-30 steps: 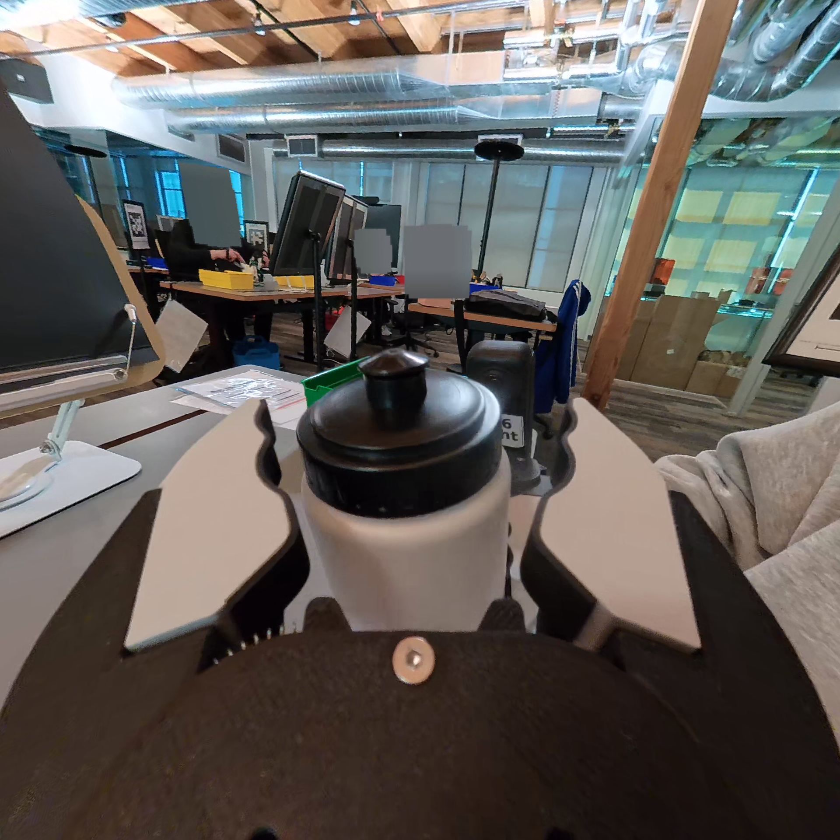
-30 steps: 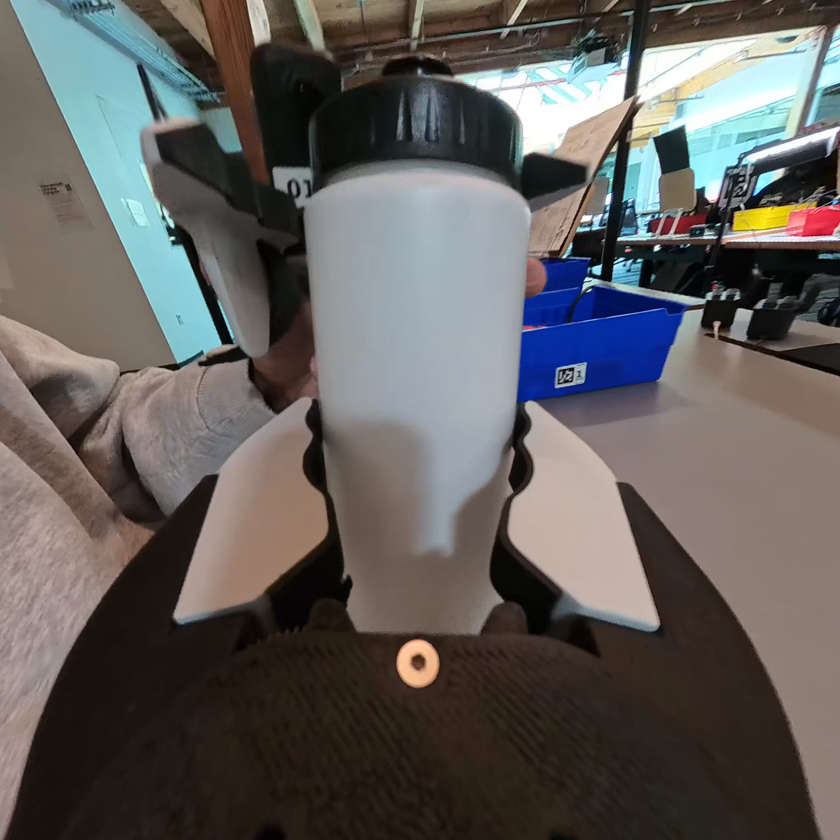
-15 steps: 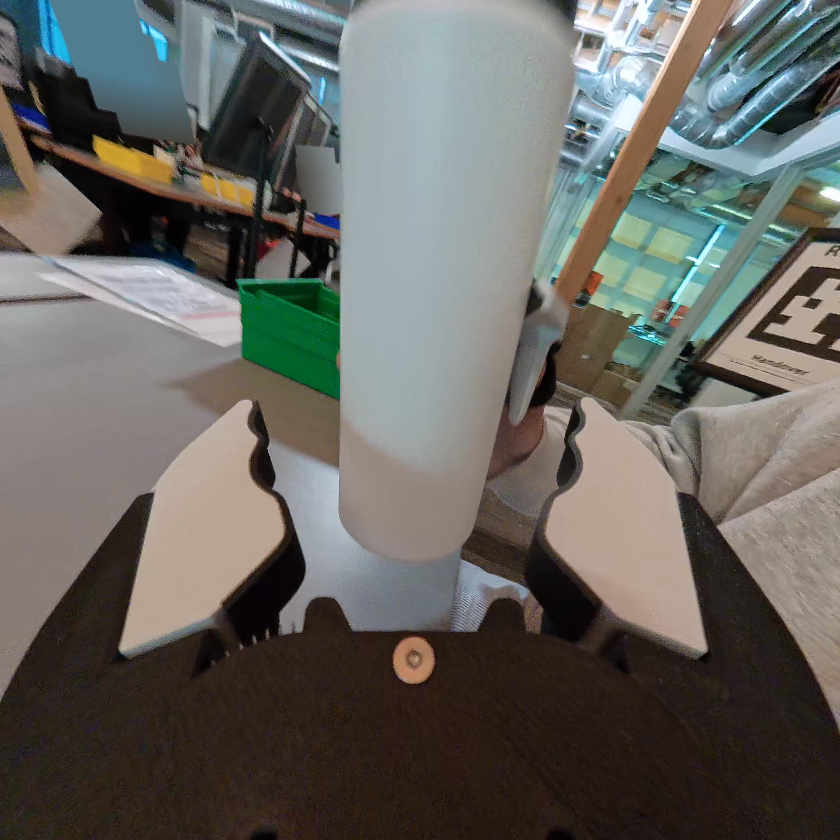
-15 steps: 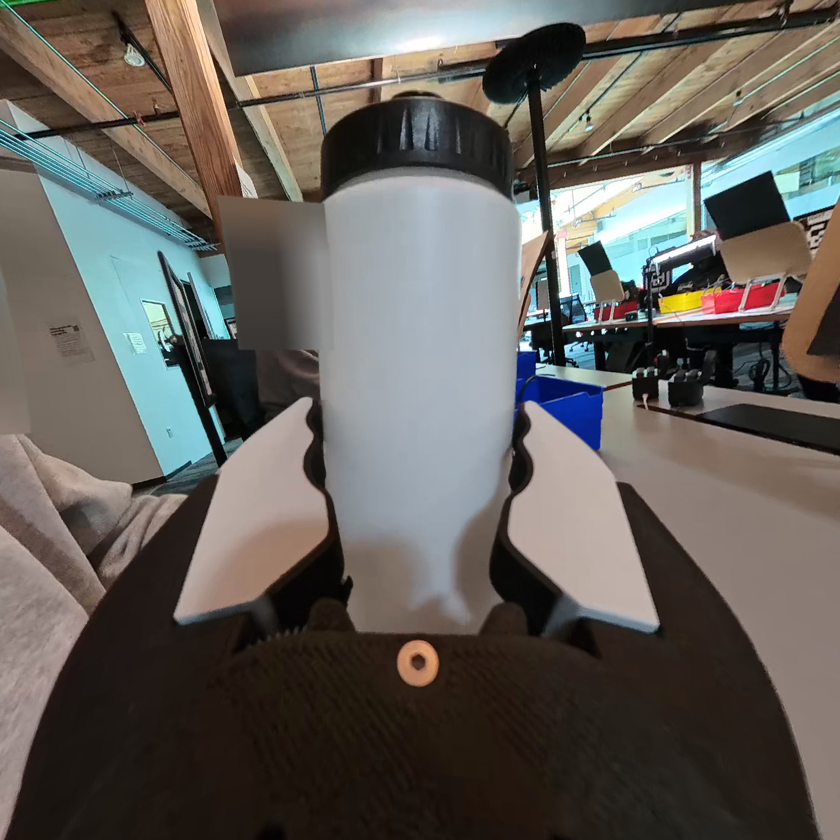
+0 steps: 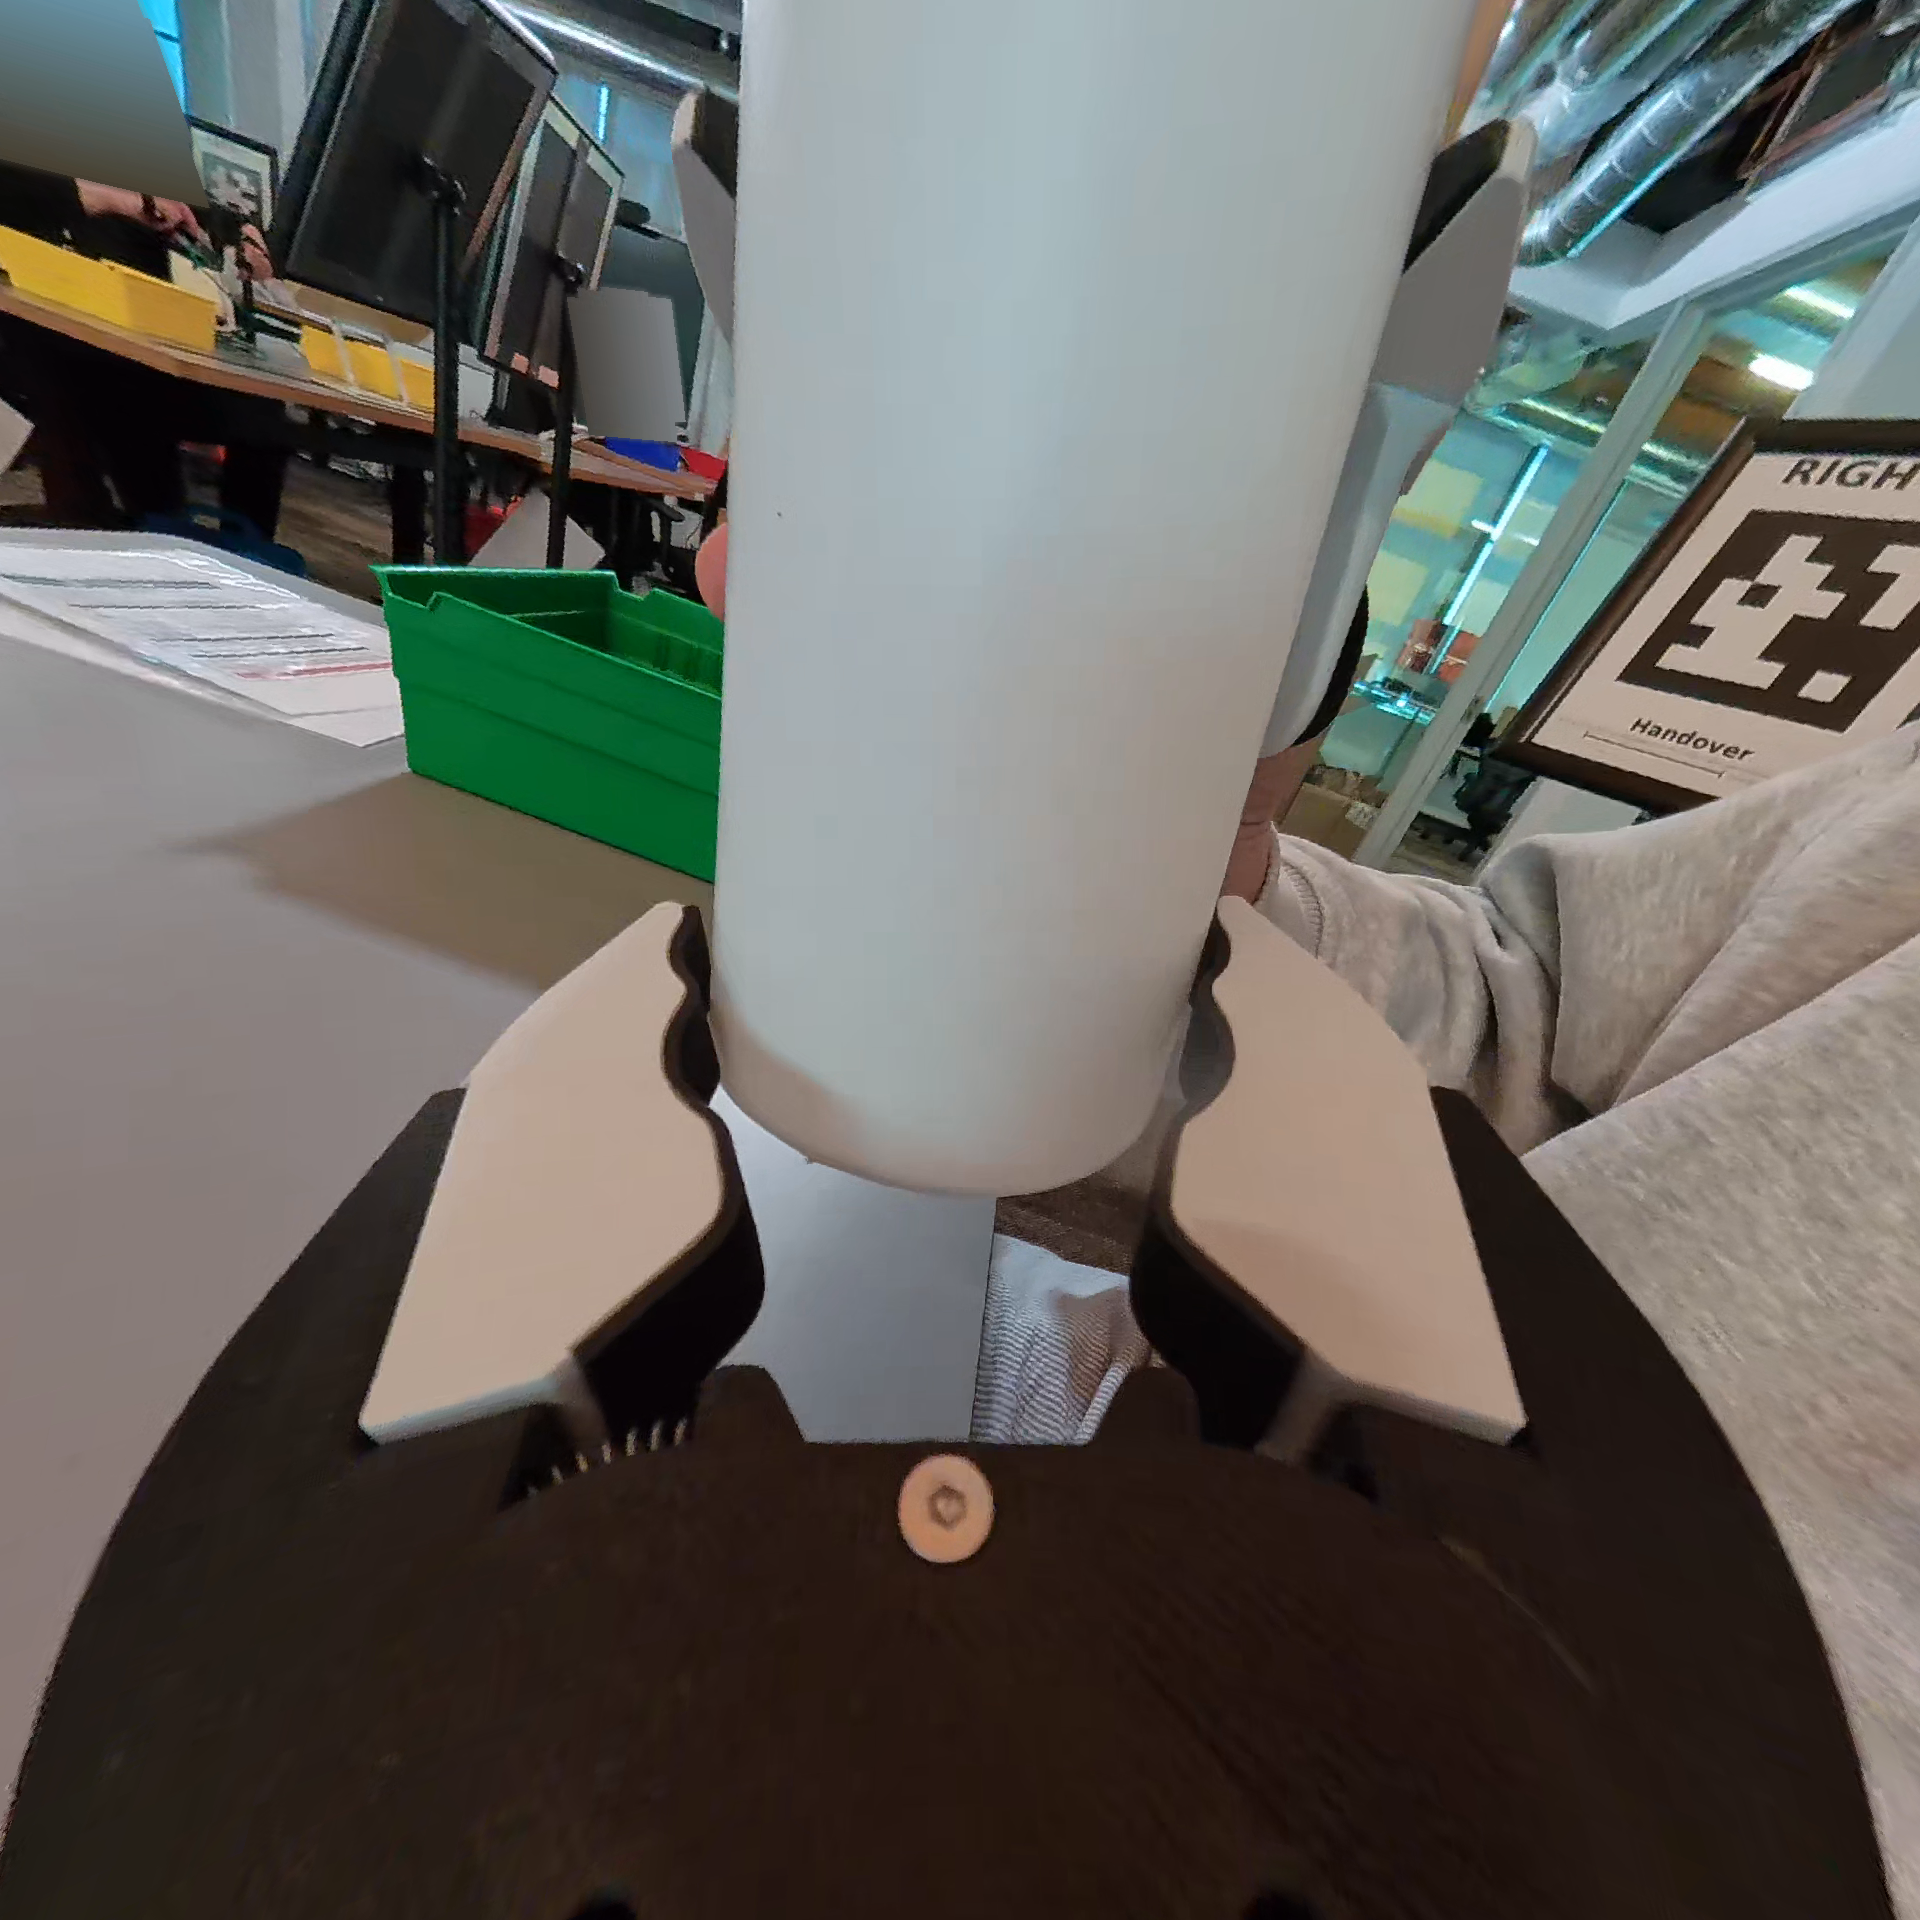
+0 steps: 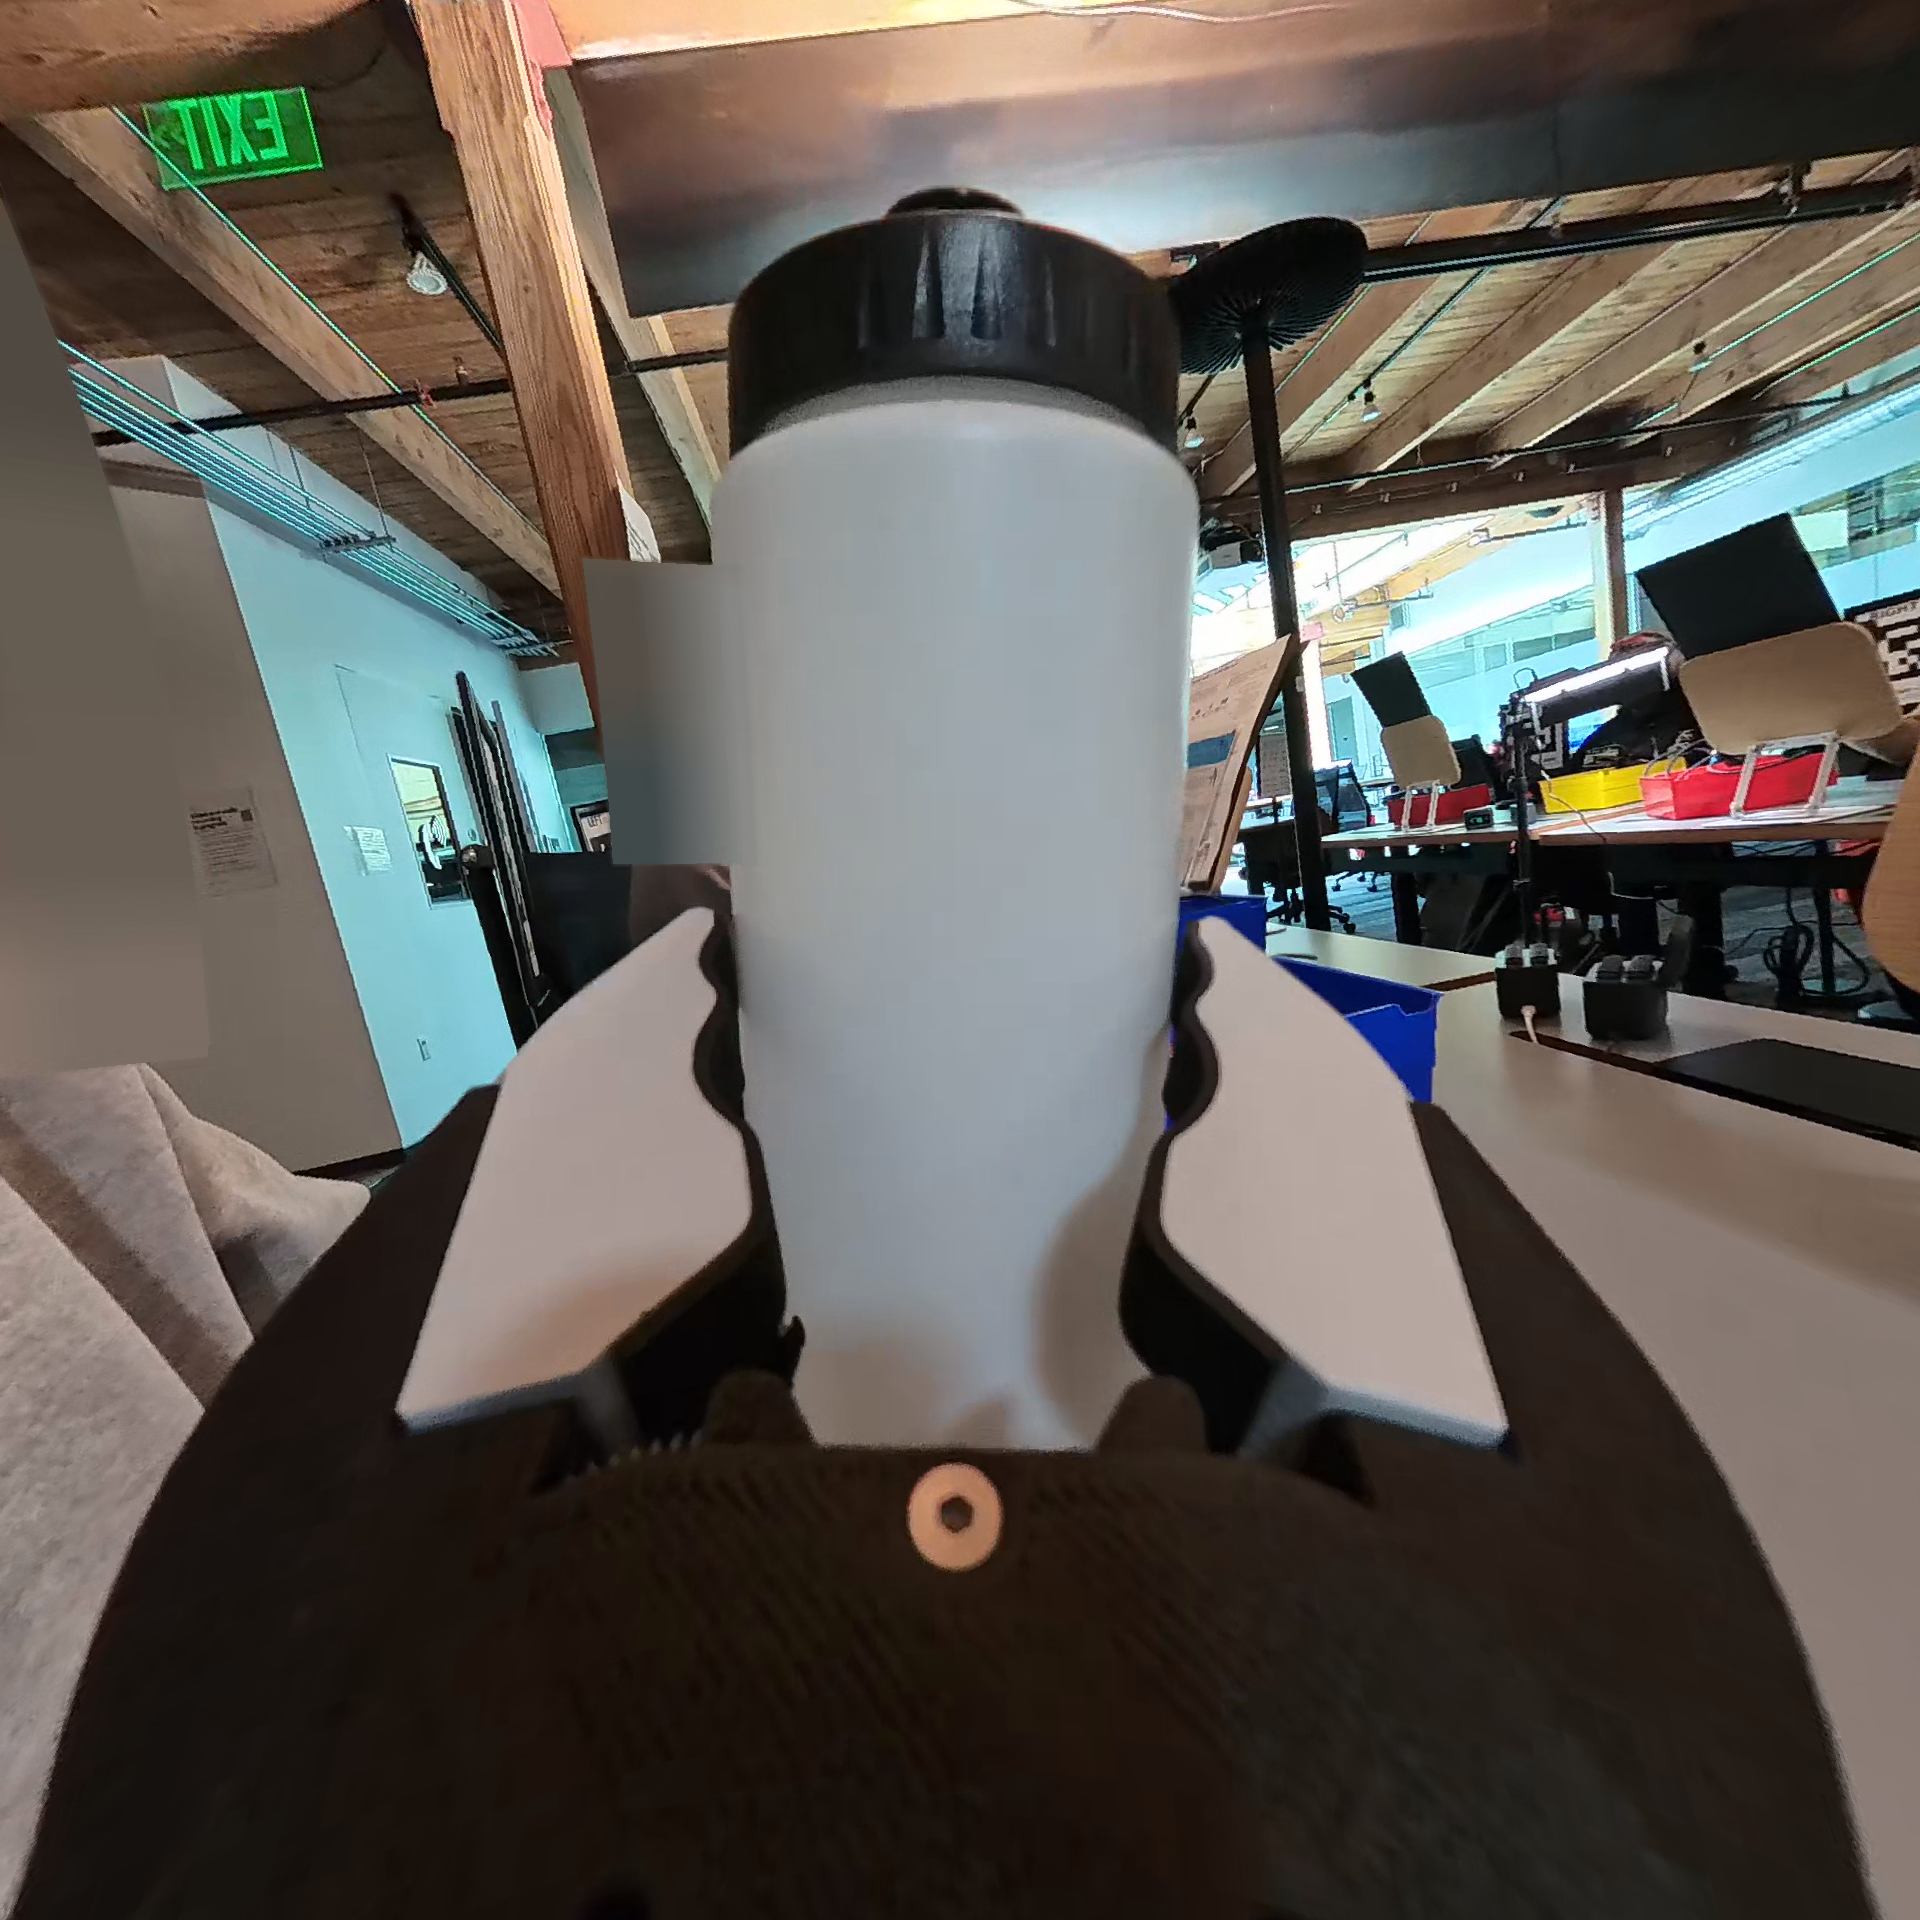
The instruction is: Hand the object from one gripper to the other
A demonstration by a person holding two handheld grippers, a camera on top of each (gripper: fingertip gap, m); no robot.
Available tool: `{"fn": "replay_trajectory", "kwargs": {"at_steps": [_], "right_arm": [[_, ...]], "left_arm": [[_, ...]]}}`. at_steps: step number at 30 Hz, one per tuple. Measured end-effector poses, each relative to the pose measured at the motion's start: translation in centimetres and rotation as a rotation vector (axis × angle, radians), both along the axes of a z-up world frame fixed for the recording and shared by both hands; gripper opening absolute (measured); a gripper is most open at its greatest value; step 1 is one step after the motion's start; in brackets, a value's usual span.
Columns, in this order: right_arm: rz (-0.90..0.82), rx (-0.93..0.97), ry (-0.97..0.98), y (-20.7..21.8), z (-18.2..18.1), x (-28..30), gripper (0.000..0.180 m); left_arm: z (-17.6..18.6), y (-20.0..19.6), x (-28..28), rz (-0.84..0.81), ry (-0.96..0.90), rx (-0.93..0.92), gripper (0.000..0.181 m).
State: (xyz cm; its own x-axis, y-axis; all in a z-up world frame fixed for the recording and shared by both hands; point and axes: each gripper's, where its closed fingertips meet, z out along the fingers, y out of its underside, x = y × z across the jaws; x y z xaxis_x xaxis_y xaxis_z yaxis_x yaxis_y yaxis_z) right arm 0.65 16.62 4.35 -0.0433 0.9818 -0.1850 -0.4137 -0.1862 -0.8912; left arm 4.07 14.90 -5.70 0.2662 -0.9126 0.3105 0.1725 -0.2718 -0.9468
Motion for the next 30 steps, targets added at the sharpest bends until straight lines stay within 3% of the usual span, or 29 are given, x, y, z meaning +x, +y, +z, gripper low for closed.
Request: {"fn": "replay_trajectory", "kwargs": {"at_steps": [10, 21, 22, 23, 24, 25, 26, 27, 30], "right_arm": [[-0.002, -0.048, 0.065, 0.6, 0.9, 0.9, 0.082], [0.057, -0.234, 0.108, 2.7, -1.3, 1.1, 0.080], [0.052, -0.253, 0.116, 2.9, -1.7, 1.1, 0.080], [0.036, -0.271, 0.128, 3.4, -2.0, 1.3, 0.080], [0.030, -0.280, 0.119, 3.6, -2.6, 1.2, 0.079], [0.040, -0.277, 0.093, 3.5, -3.1, 1.0, 0.079], [0.052, -0.268, 0.076, 3.2, -3.4, 0.6, 0.079], [0.054, -0.262, 0.060, 3.0, -3.7, 0.3, 0.079], [0.051, -0.260, 0.039, 2.7, -3.9, -0.3, 0.078]], "left_arm": [[1.9, 0.5, -1.6, 0.078, -0.001, 0.084, 0.087], [5.7, 1.3, -5.6, 0.188, -0.152, 0.124, 0.076], [6.4, 1.2, -6.3, 0.196, -0.191, 0.128, 0.065], [7.3, 1.2, -7.6, 0.214, -0.251, 0.139, 0.018], [8.1, 1.2, -8.9, 0.250, -0.312, 0.166, 0.000], [8.3, 1.3, -9.2, 0.254, -0.307, 0.166, 0.015], [7.5, 1.8, -8.7, 0.242, -0.224, 0.131, 0.047], [6.7, 2.1, -8.0, 0.241, -0.144, 0.111, 0.064], [5.9, 1.9, -6.5, 0.214, -0.110, 0.113, 0.085]]}}
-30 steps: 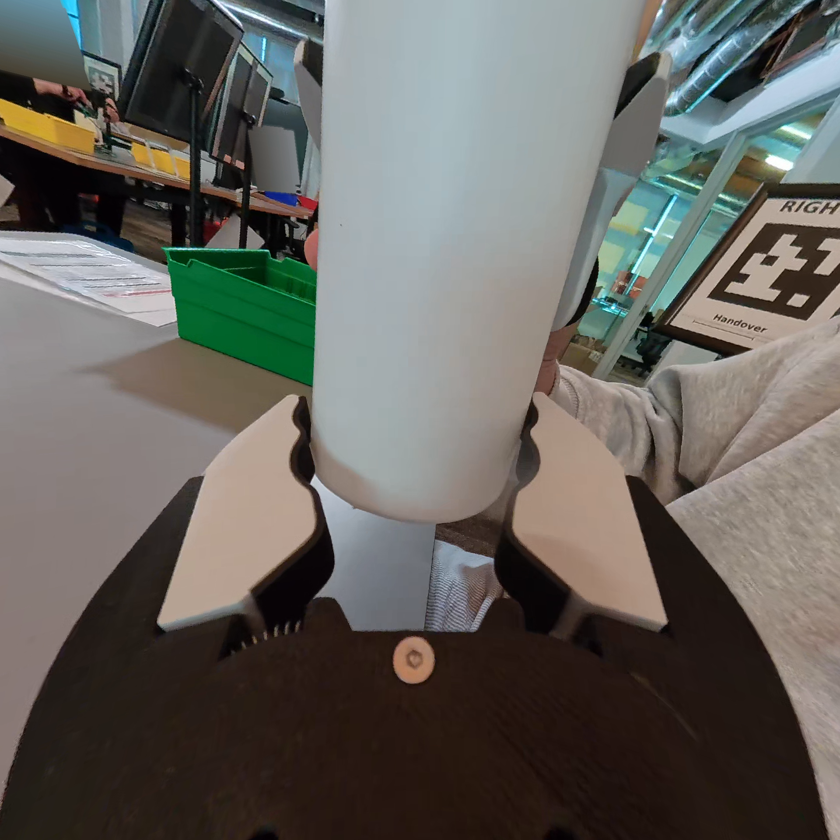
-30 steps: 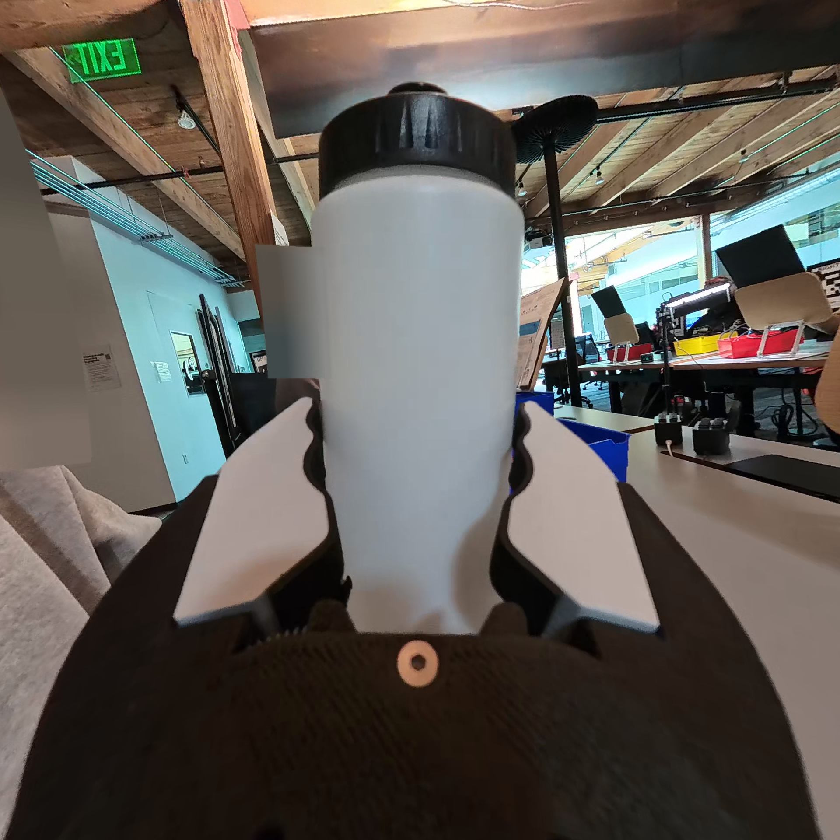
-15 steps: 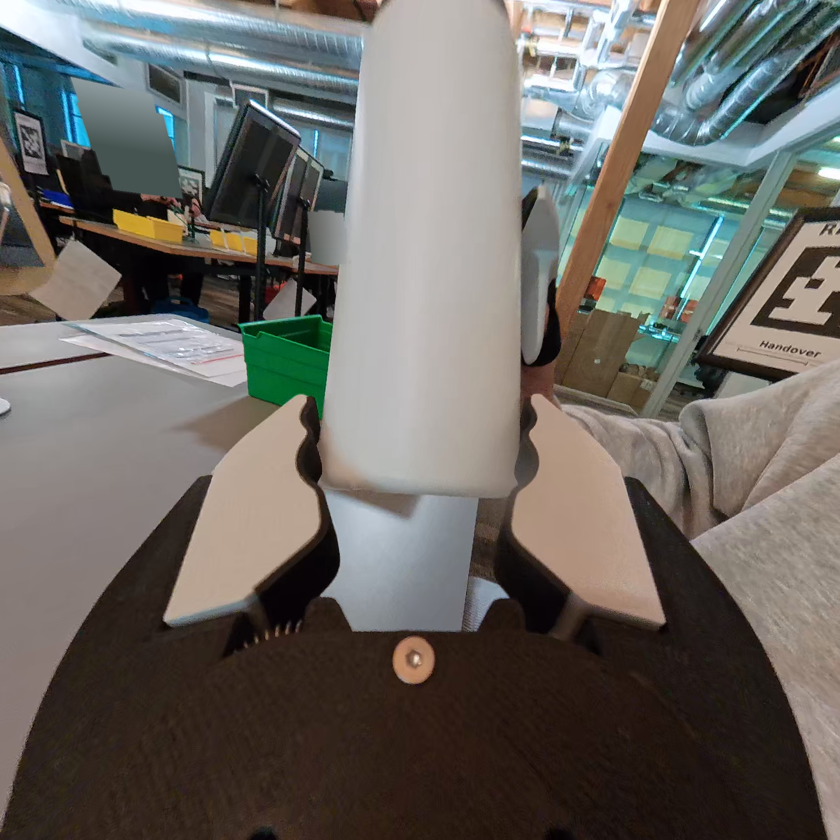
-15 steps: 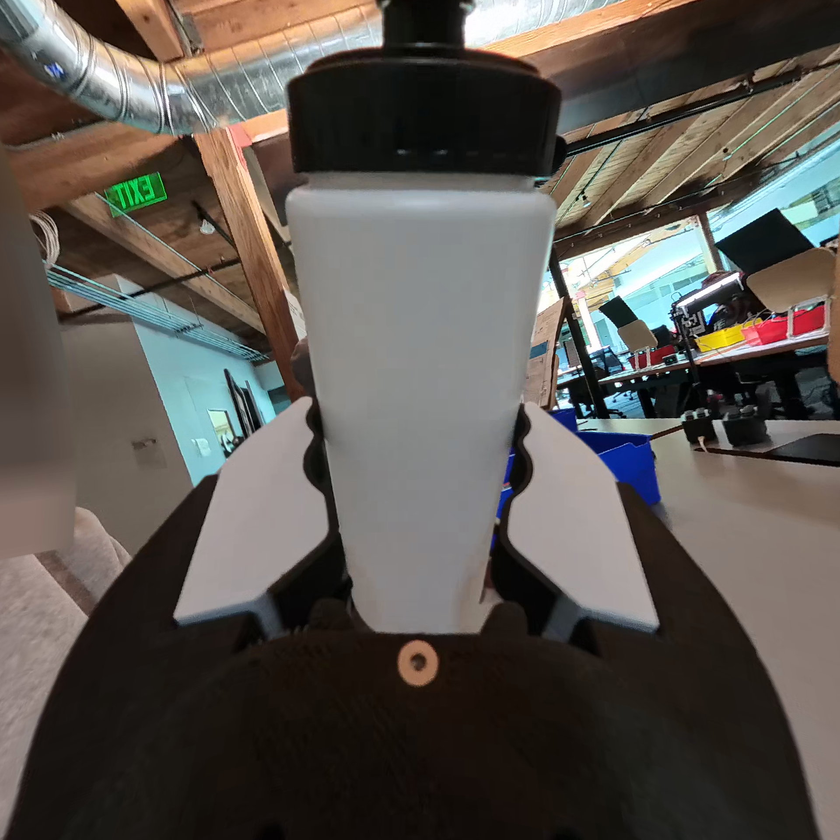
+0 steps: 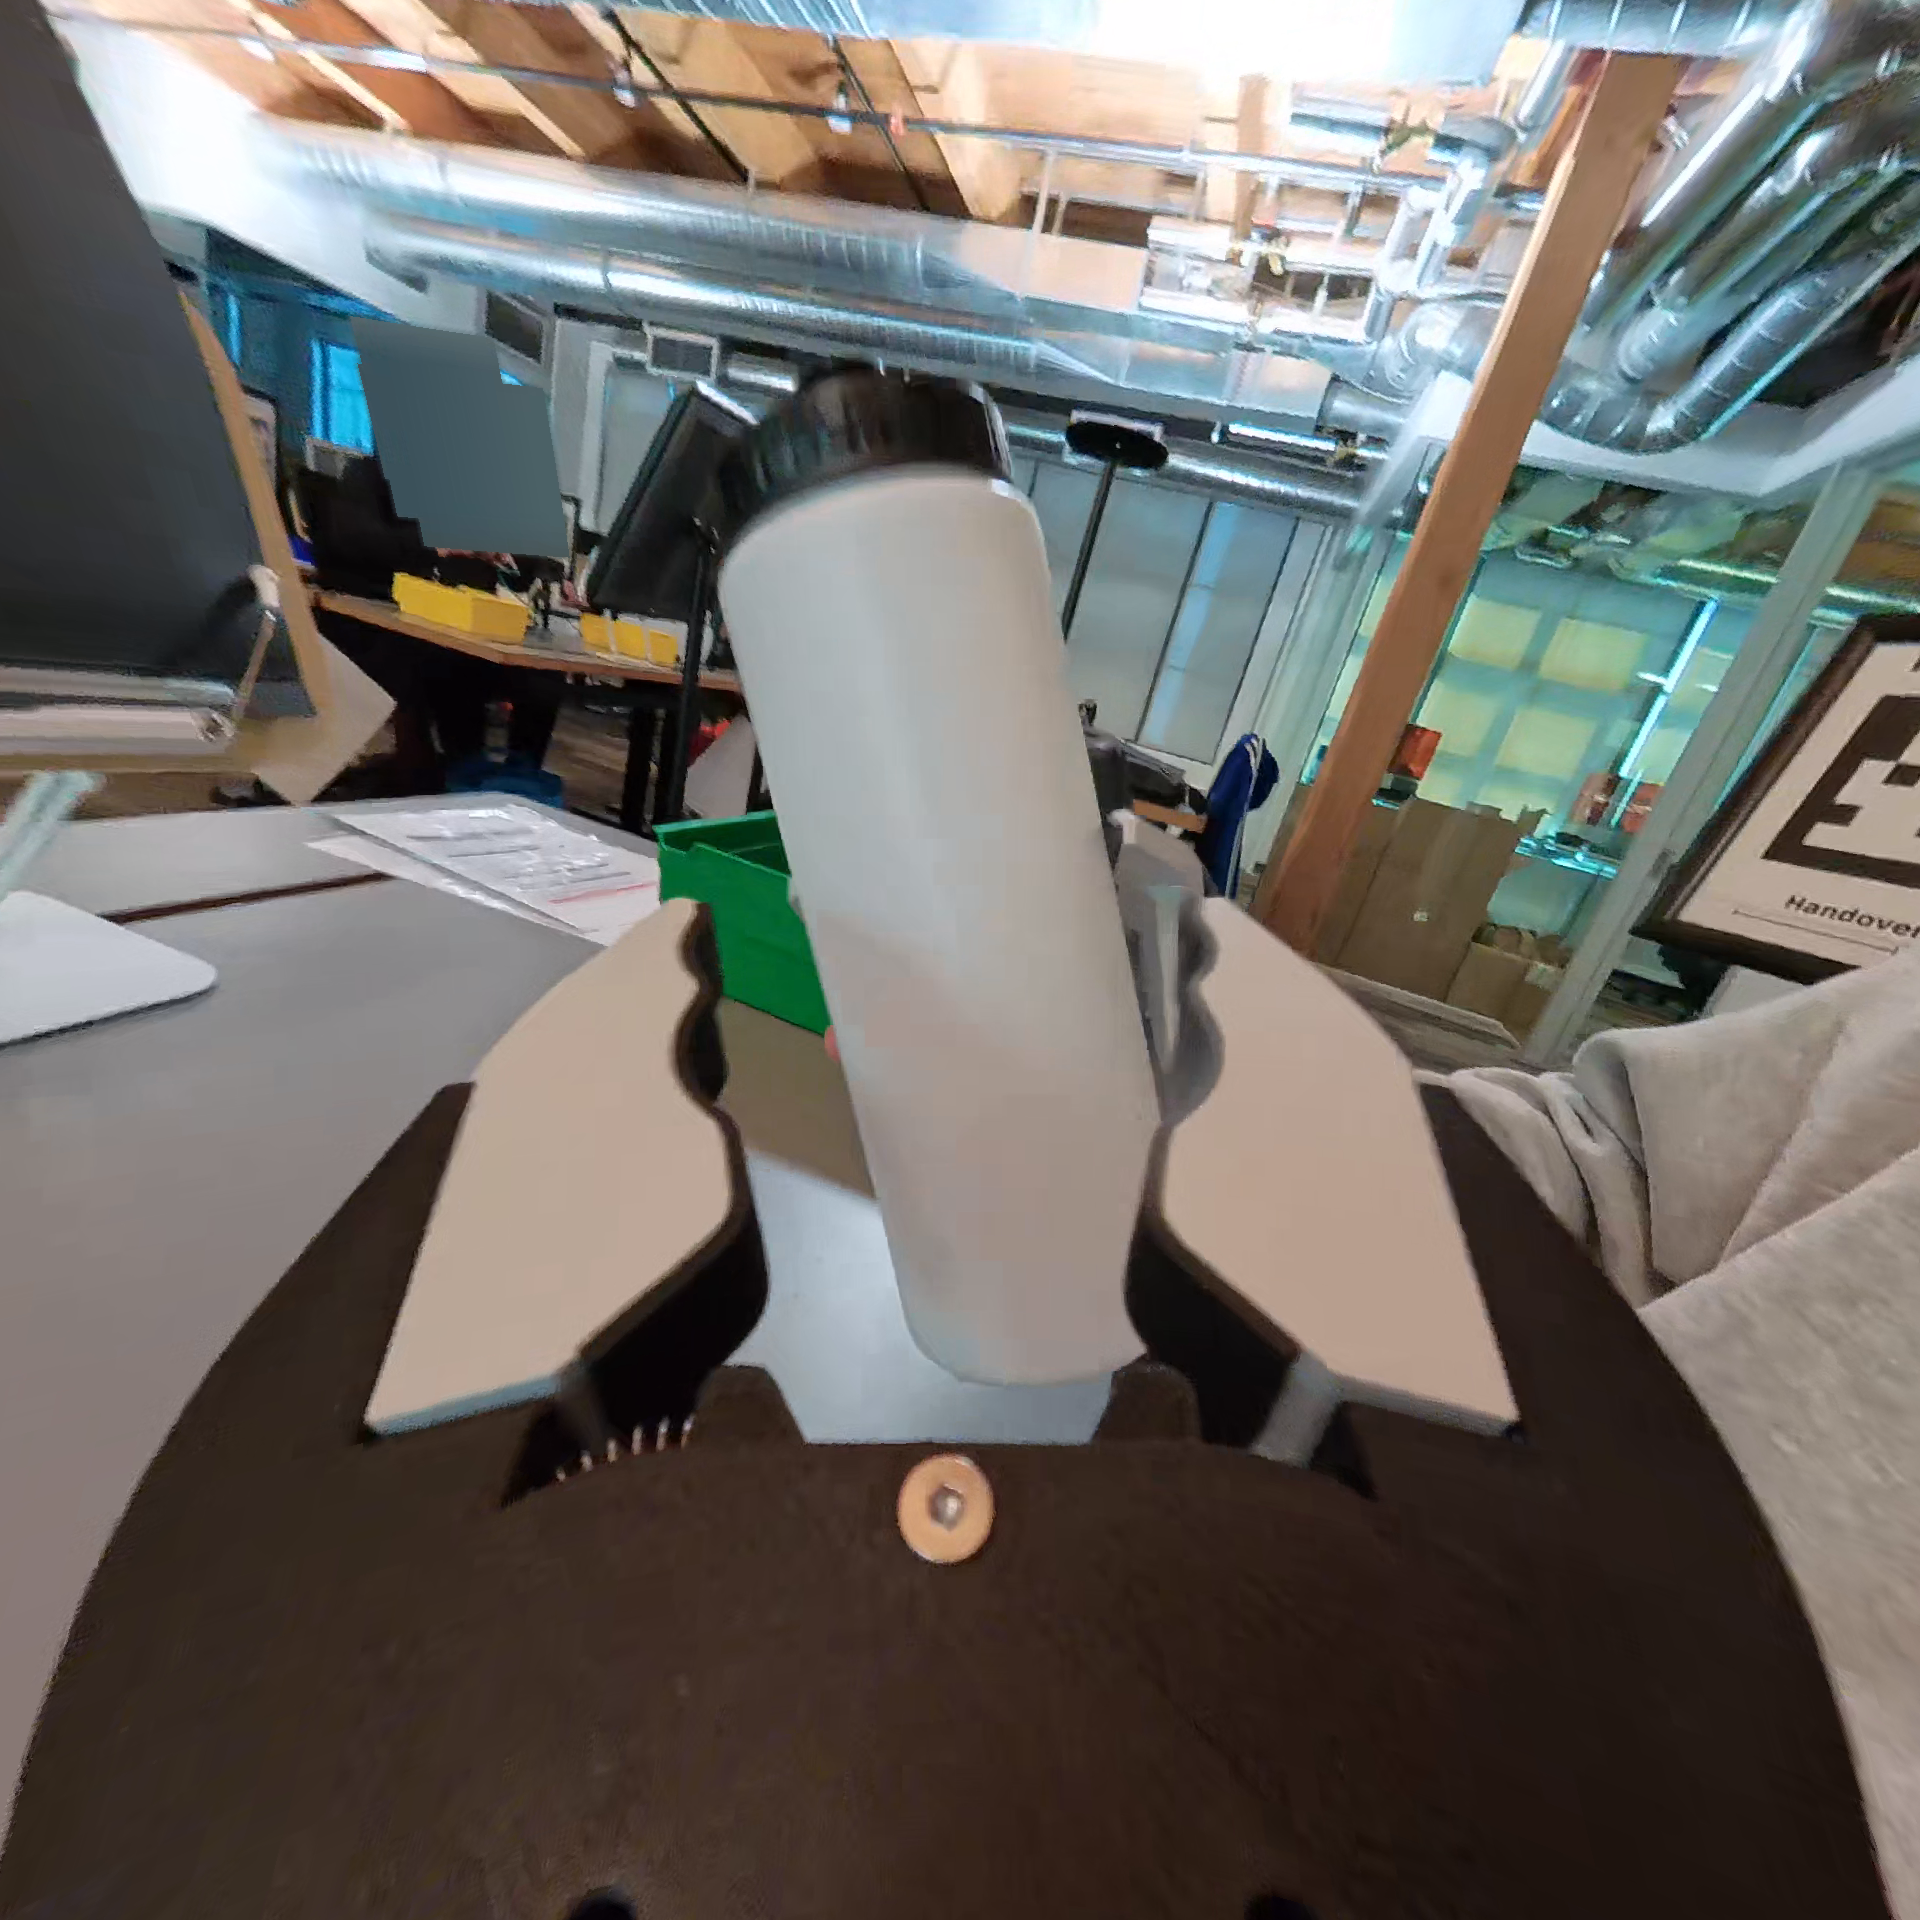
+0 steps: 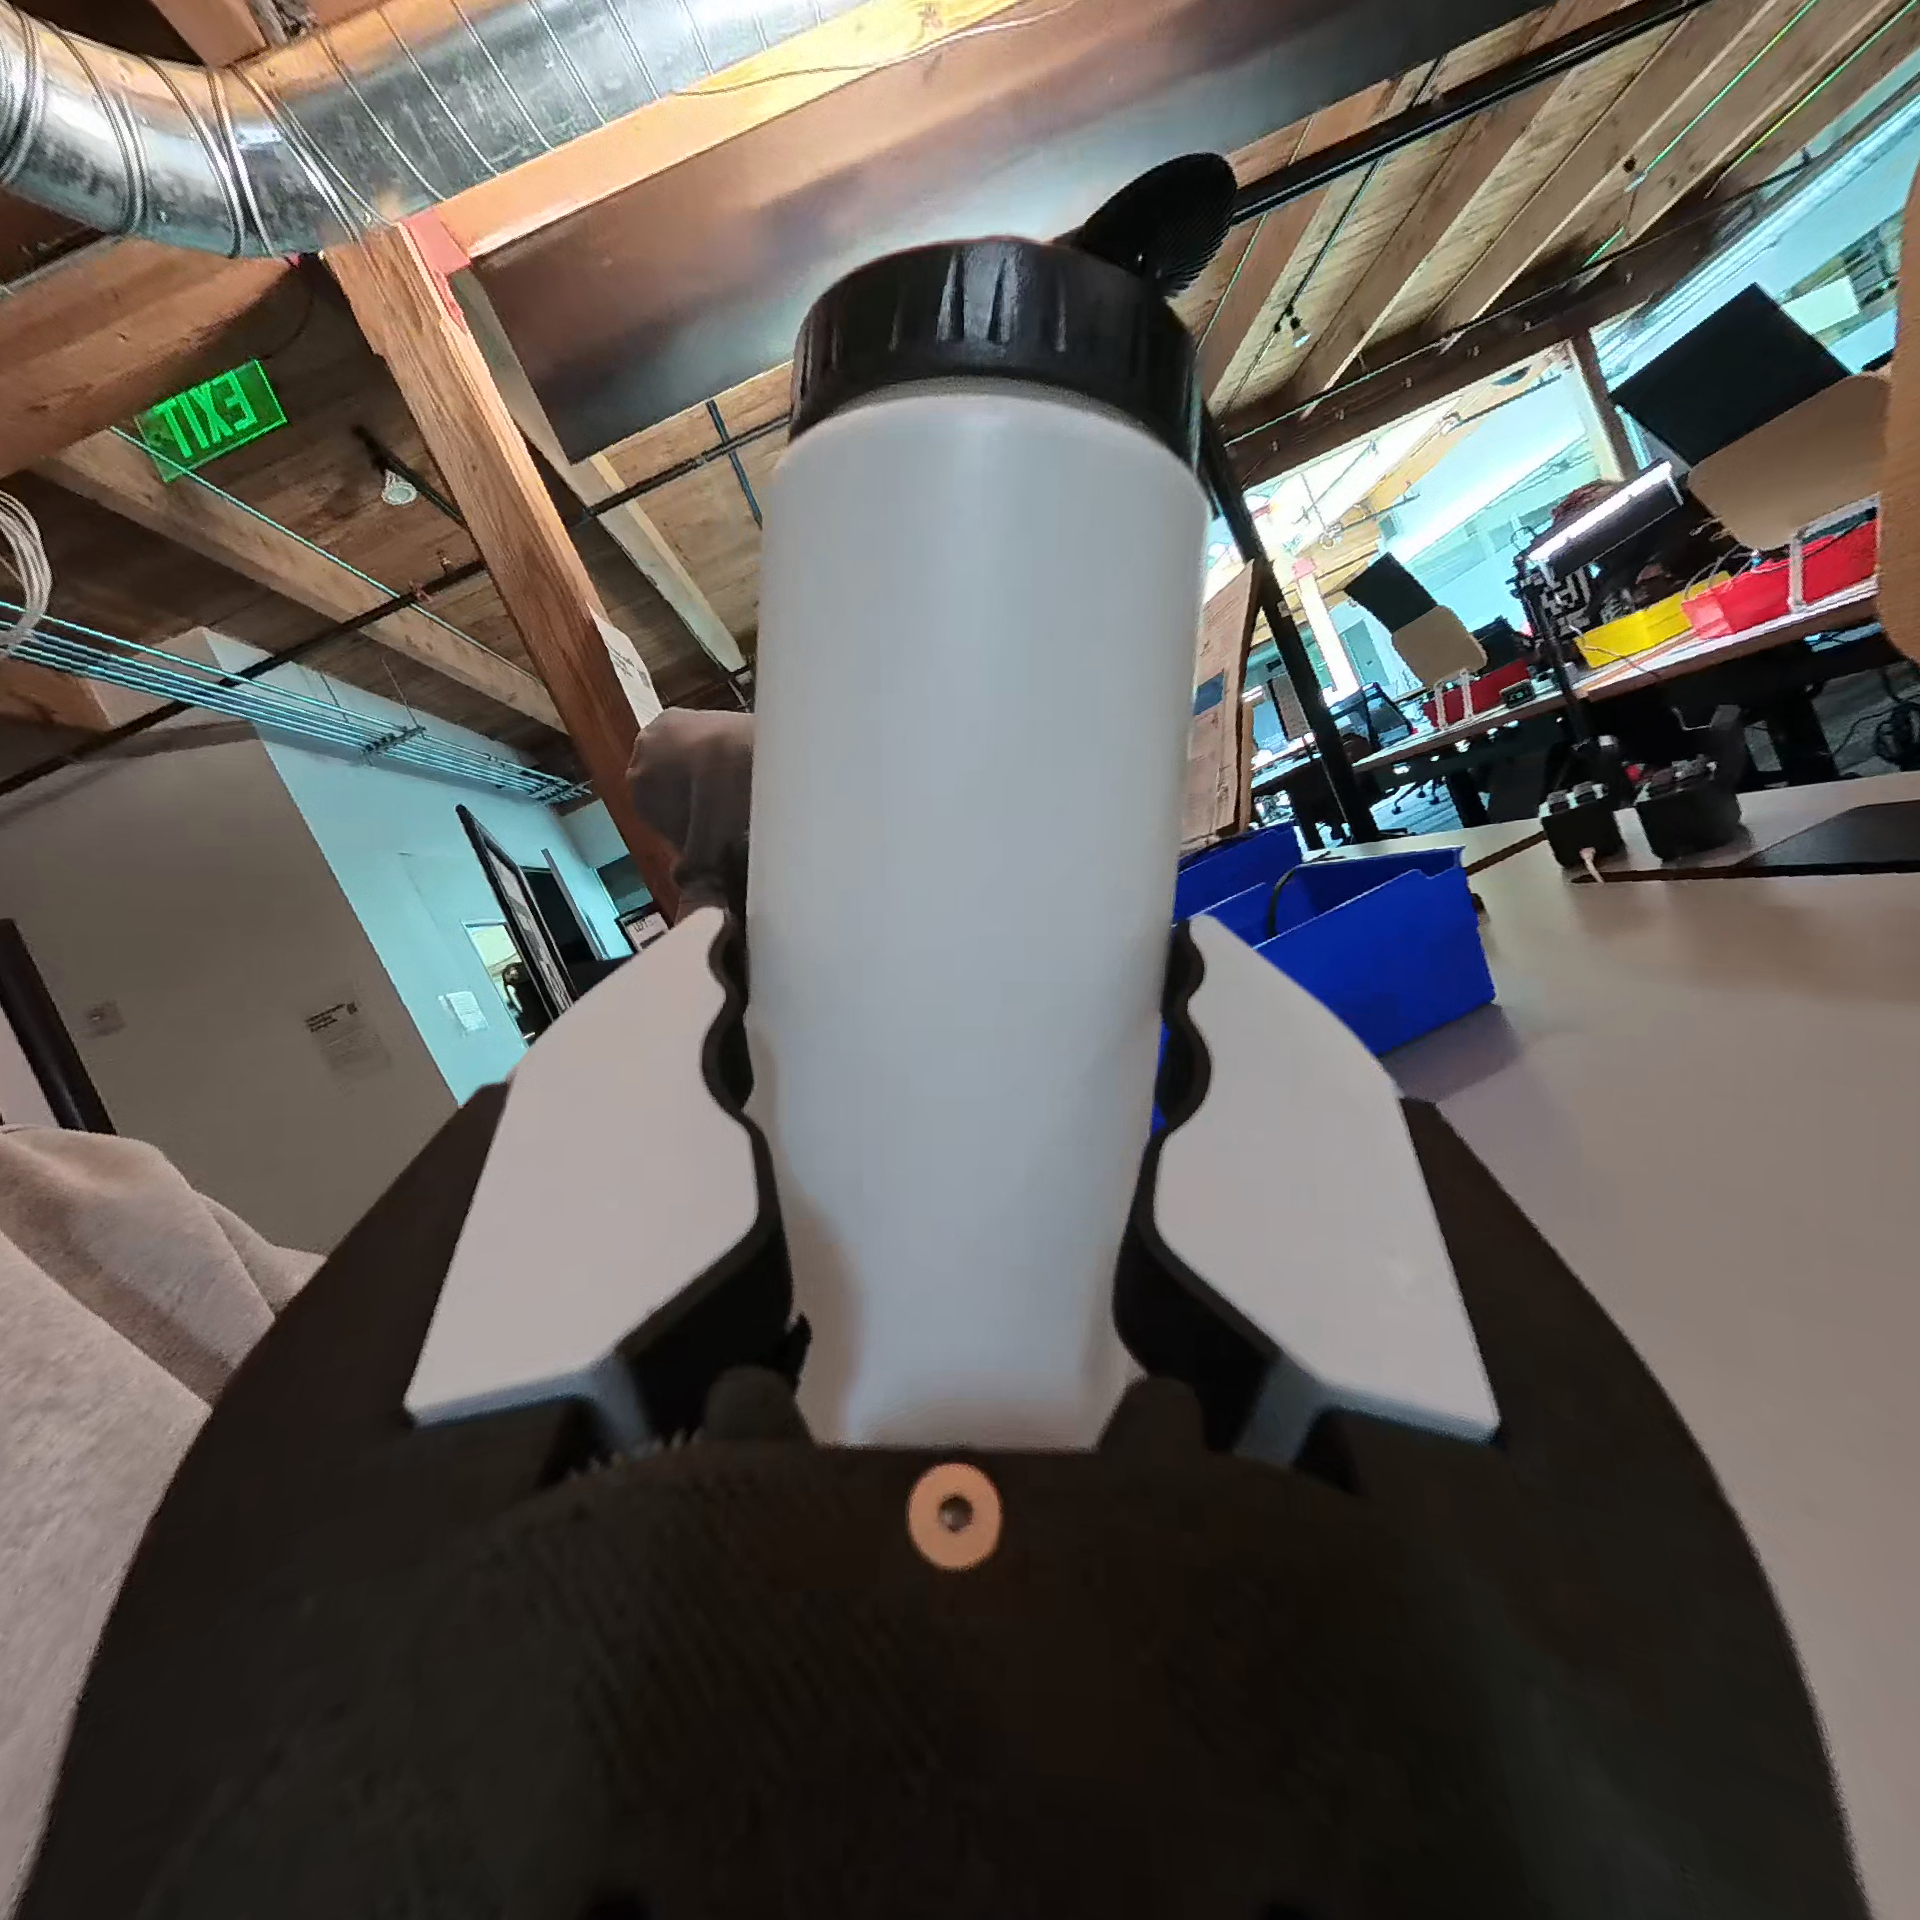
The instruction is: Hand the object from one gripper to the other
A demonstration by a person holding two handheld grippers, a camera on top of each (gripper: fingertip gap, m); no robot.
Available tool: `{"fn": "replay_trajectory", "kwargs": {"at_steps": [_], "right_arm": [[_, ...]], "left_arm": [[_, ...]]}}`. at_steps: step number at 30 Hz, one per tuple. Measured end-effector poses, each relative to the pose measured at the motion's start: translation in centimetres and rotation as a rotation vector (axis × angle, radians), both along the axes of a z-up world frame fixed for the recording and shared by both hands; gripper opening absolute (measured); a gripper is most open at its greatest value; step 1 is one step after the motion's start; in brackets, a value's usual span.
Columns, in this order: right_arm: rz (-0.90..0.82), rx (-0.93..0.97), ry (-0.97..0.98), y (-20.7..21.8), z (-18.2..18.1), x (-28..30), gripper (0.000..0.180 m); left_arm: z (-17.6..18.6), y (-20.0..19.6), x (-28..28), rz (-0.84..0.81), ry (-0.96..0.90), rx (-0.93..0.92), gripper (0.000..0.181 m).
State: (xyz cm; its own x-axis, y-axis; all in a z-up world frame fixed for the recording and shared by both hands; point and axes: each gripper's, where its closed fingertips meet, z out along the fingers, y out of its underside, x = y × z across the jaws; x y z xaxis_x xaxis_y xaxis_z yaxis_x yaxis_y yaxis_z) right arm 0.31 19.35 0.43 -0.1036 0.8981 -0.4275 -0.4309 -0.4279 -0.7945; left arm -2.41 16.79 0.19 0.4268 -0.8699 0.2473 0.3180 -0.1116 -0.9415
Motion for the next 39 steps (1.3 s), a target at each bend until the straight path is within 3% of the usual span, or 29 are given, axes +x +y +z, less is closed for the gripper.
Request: {"fn": "replay_trajectory", "kwargs": {"at_steps": [4, 10, 13, 19, 31, 36, 39], "right_arm": [[-0.050, -0.005, 0.061, 0.7, 0.8, 1.2, 0.078], [-0.075, 0.006, 0.181, 0.5, 2.4, 2.3, 0.078], [-0.071, 0.023, 0.172, 0.0, 2.5, 2.0, 0.078], [-0.053, 0.007, 0.187, -0.4, 2.3, 1.7, 0.078], [-0.002, 0.032, 0.114, -0.9, 1.3, 0.8, 0.079], [-0.010, 0.011, 0.054, -0.2, 0.6, 0.6, 0.100], [-0.003, 0.005, -0.012, 0.0, -0.3, 0.2, 0.097]], "left_arm": [[-2.6, 0.5, 2.0, -0.046, 0.031, -0.100, 0.123], [-5.3, -0.5, 6.0, -0.248, -0.175, -0.378, 0.140], [-4.2, -1.2, 6.3, -0.254, -0.261, -0.326, 0.123], [-2.3, -0.7, 3.7, -0.212, -0.376, -0.283, 0.108], [-0.9, 0.2, 0.8, -0.161, -0.400, -0.257, 0.106], [-0.3, 1.1, -1.3, -0.112, -0.425, -0.255, 0.105], [-0.1, 1.5, -2.5, -0.085, -0.408, -0.243, 0.104]]}}
